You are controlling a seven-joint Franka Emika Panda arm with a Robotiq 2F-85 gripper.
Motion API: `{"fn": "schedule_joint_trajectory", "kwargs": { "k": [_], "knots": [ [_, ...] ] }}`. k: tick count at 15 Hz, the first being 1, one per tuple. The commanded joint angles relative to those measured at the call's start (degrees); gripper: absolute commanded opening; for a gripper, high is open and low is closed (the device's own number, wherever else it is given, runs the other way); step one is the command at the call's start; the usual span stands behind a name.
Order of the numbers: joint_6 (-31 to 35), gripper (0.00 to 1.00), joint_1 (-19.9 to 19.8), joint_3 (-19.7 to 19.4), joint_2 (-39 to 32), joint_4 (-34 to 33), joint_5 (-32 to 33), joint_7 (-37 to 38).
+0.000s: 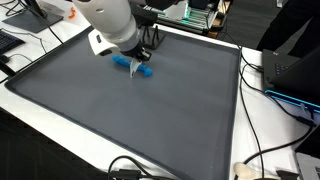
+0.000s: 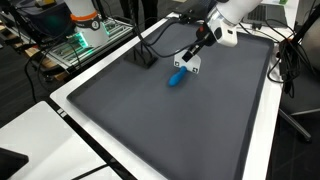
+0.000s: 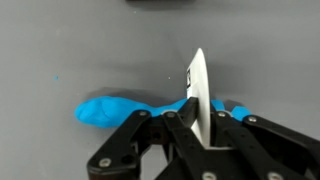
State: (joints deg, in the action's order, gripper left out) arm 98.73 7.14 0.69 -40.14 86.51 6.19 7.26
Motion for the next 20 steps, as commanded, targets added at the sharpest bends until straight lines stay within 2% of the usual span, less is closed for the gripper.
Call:
{"fn": "schedule_joint_trajectory", "kwargs": {
  "k": [1, 13, 20],
  "knots": [
    [1.02, 0.02, -0.82, 0.55, -0.09, 2.69, -0.91, -1.4],
    [-4.6, 0.02, -0.91, 0.82, -1.0, 2.18, -1.04, -4.42],
    [-1.68, 0.02, -0.97, 0.71, 1.04, 3.31, -1.19, -3.49]
  ]
}}
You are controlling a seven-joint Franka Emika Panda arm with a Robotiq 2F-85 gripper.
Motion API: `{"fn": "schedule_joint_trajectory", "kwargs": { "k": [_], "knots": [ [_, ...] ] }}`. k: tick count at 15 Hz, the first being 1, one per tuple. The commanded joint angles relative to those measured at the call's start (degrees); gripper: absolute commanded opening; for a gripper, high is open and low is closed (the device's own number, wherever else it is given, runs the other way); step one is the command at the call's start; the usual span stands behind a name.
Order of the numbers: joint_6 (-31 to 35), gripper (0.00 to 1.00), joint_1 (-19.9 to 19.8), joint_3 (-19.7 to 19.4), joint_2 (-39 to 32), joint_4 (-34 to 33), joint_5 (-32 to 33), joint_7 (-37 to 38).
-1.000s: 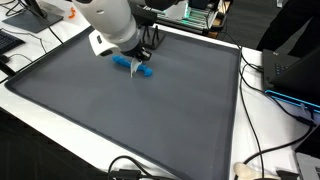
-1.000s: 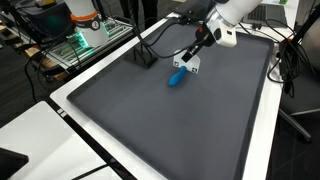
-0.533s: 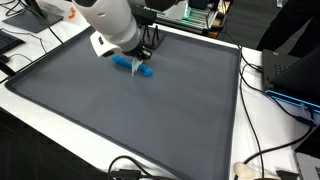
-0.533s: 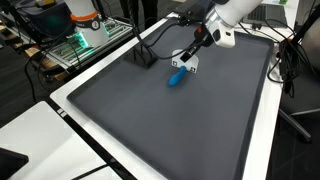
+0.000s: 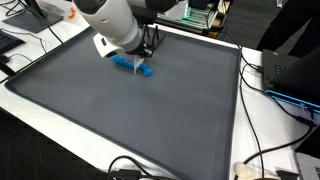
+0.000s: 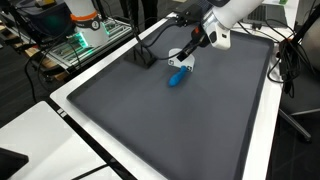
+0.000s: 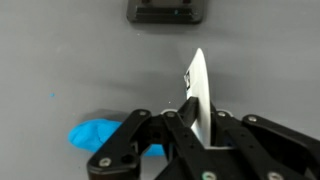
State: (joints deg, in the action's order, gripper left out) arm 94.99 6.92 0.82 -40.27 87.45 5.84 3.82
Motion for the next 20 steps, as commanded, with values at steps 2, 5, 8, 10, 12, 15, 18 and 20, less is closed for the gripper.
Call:
{"fn": "schedule_joint_trajectory", "kwargs": {
  "k": [2, 5, 8, 10, 12, 15, 18, 20],
  "knots": [
    [2.56, 0.02, -0.77, 0.48, 1.94, 2.69, -0.68, 0.08],
    [2.94, 0.02, -0.79, 0.42, 2.77, 2.93, -0.59, 0.11],
    [2.45, 0.02, -0.87, 0.4, 3.79, 3.17, -0.54, -0.09],
    [2.04, 0.02, -0.97, 0.4, 4.64, 3.38, -0.58, -0.22],
    [1.79, 0.02, -1.11, 0.34, 5.42, 3.57, -0.54, -0.25],
    [1.67, 0.02, -1.51, 0.16, 6.01, 3.35, -0.28, -0.65],
    [1.16, 0.02, -1.84, -0.13, 5.88, 2.48, 0.0, -0.47],
    [0.76, 0.02, -2.06, -0.3, 5.12, 1.58, 0.18, -0.49]
  ]
}}
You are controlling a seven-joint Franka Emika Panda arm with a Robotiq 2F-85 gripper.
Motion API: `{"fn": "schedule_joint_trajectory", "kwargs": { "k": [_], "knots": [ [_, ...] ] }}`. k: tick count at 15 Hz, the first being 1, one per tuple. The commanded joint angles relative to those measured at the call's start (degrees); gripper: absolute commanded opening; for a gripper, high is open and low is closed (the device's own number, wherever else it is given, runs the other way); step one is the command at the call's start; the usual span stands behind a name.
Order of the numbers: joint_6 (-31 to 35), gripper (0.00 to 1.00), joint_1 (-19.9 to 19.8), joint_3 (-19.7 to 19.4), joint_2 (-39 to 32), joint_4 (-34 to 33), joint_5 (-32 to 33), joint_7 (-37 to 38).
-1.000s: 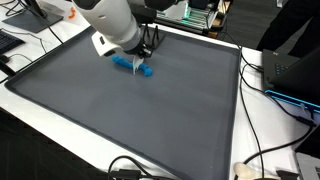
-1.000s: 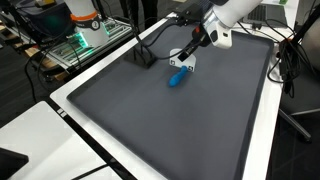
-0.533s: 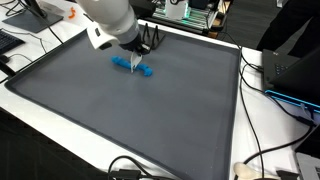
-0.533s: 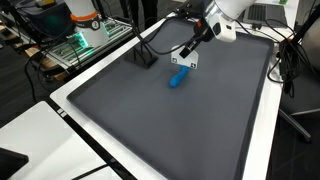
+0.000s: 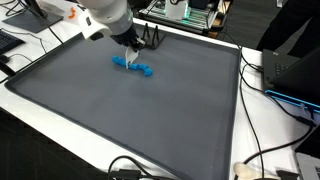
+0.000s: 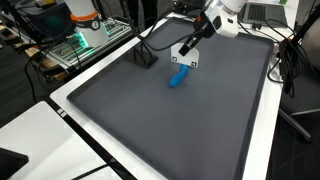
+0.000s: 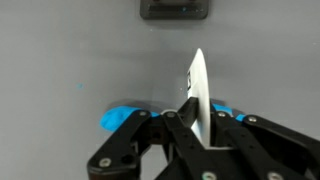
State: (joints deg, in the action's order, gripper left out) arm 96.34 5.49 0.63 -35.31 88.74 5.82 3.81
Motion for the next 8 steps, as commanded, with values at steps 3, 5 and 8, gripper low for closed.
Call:
{"fn": "schedule_joint_trajectory", "kwargs": {
  "k": [3, 5, 8],
  "knots": [
    [-0.93, 0.02, -0.97, -0.22, -0.89, -0.82, 0.18, -0.55],
    [-0.53, 0.02, -1.01, -0.38, -1.39, -1.28, 0.31, -0.24],
    [-0.47, 0.02, -0.99, -0.46, -1.95, -1.86, 0.29, 0.0]
  ]
}}
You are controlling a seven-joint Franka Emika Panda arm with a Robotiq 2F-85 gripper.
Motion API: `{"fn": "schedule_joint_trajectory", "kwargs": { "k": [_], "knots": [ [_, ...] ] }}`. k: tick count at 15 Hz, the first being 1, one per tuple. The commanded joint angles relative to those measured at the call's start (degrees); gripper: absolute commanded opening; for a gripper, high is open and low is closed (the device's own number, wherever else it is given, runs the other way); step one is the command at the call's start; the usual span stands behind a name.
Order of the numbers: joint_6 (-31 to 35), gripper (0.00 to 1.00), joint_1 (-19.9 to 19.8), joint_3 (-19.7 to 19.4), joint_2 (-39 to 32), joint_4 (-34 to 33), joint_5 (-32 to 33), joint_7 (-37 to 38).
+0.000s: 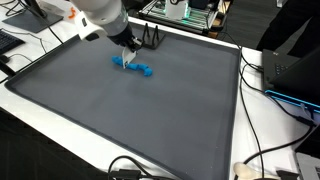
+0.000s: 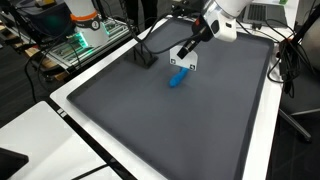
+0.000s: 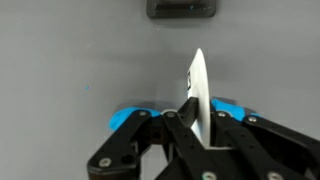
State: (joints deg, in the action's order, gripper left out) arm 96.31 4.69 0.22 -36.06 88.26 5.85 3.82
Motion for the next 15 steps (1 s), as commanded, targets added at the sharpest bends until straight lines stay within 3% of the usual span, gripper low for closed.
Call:
{"fn": "schedule_joint_trajectory", "kwargs": {
  "k": [1, 15],
  "knots": [
    [-0.24, 0.02, -0.18, -0.04, -1.41, -1.56, 0.12, 0.18],
    [0.92, 0.02, 0.38, -0.81, -3.94, -3.89, 1.39, 1.85]
  ]
}}
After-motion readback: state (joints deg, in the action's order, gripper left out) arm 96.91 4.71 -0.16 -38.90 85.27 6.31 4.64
